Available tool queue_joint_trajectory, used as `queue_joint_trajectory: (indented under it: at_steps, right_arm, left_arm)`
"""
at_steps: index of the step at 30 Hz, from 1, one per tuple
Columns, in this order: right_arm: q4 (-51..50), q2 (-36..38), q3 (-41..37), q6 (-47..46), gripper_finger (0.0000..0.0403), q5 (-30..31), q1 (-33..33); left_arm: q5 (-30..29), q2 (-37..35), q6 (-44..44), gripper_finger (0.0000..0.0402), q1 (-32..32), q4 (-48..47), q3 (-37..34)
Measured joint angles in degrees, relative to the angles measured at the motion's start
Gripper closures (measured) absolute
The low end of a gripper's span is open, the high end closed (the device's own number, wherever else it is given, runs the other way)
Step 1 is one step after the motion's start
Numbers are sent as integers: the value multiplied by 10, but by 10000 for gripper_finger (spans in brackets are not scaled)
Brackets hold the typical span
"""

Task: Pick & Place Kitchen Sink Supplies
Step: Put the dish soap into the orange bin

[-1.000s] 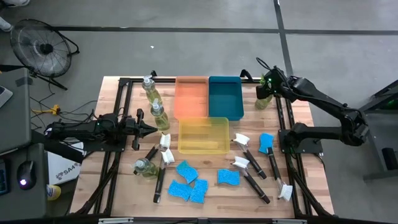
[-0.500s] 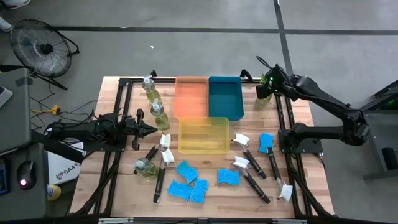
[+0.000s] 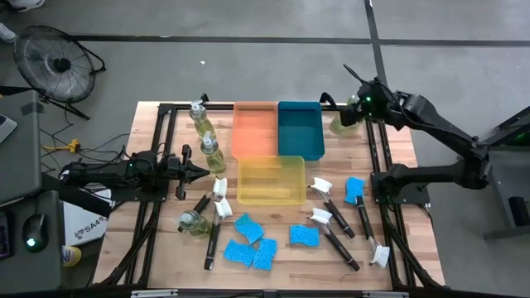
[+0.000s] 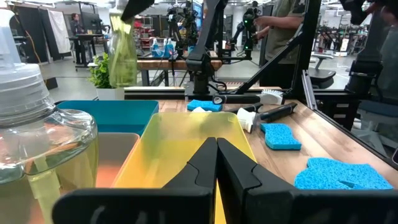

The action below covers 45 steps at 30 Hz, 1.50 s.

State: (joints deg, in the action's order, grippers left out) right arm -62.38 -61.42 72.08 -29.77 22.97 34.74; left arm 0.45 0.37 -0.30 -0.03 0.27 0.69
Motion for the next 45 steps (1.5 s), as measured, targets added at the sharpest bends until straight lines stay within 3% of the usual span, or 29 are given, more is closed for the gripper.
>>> queue_joint_trajectory:
  at_steps: [13, 23, 45]
  right_arm:
    - [-40, -164, 189, 145, 133, -85, -8]
    - [-37, -283, 269, 267, 133, -96, -2]
    - [4, -479, 485, 310, 133, -131, -17]
  left_arm:
    - [0, 0, 0, 401, 0, 0, 0]
    - [0, 0, 0, 401, 0, 0, 0]
    - [0, 0, 0, 401, 0, 0, 0]
